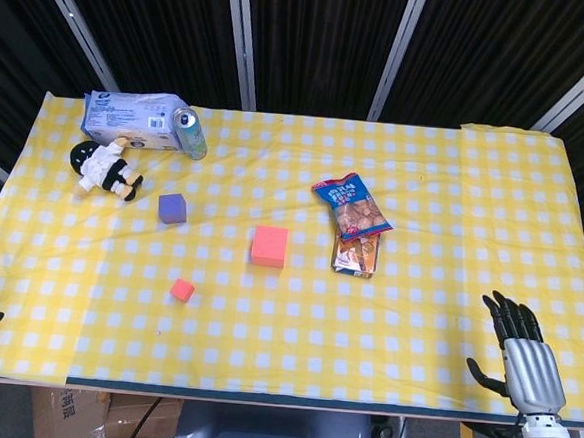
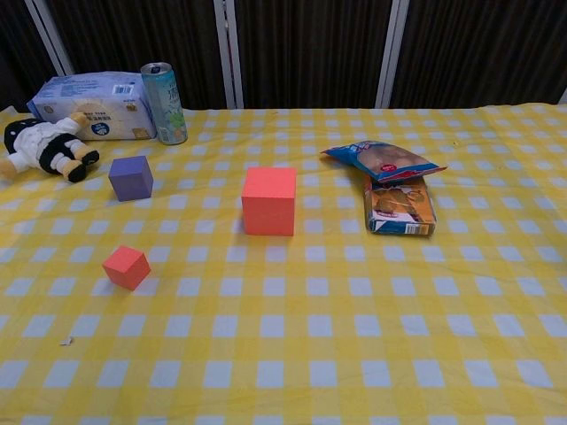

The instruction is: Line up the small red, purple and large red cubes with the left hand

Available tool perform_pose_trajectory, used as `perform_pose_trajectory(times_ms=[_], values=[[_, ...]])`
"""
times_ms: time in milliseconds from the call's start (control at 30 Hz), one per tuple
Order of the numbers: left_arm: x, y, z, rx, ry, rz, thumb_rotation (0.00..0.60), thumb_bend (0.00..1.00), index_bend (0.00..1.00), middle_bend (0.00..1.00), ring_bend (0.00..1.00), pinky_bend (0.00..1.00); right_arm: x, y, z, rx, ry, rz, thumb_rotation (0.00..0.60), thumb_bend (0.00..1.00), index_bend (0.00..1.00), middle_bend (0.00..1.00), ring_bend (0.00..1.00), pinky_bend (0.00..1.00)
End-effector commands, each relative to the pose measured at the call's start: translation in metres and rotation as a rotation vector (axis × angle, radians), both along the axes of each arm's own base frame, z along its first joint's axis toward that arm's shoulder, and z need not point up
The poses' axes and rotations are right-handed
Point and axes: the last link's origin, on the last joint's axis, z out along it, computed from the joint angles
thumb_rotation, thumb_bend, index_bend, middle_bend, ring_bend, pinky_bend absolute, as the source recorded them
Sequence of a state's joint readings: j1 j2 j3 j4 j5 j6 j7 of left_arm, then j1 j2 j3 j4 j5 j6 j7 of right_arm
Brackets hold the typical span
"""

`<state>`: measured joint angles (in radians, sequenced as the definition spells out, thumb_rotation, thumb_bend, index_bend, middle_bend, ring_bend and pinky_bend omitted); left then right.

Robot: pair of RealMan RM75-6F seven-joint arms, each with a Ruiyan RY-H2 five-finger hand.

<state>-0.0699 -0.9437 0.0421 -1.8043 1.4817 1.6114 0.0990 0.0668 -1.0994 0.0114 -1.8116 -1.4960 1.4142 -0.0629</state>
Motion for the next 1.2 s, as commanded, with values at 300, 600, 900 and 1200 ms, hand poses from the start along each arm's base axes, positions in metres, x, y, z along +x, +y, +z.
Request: perform_pose_trajectory(times_ms=[300, 600, 900, 1200], values=[[-0.001, 0.000, -0.004, -0.028, -0.015, 0.023, 0.600, 0.18, 0.00, 0.00, 0.00, 0.00, -0.001, 0.001, 0.002, -0.004, -0.013, -0.004, 0.600, 0.34, 0.00, 0.00, 0.00, 0.00], [0.000, 0.002, -0.006, -0.038, -0.022, 0.022, 0.600, 0.18, 0.00, 0.00, 0.00, 0.00, -0.002, 0.001, 0.002, -0.003, -0.015, -0.014, 0.600, 0.34, 0.00, 0.00, 0.00, 0.00], [0.000, 0.002, -0.006, -0.031, -0.022, 0.023, 0.600, 0.18, 0.00, 0.00, 0.00, 0.00, -0.001, 0.002, 0.002, 0.002, -0.015, -0.011, 0.600, 0.34, 0.00, 0.00, 0.00, 0.00], [0.005, 0.022, -0.007, -0.037, -0.055, 0.054, 0.600, 0.18, 0.00, 0.00, 0.00, 0.00, -0.001, 0.003, 0.002, 0.010, -0.031, -0.016, 0.600, 0.34, 0.00, 0.00, 0.00, 0.00]])
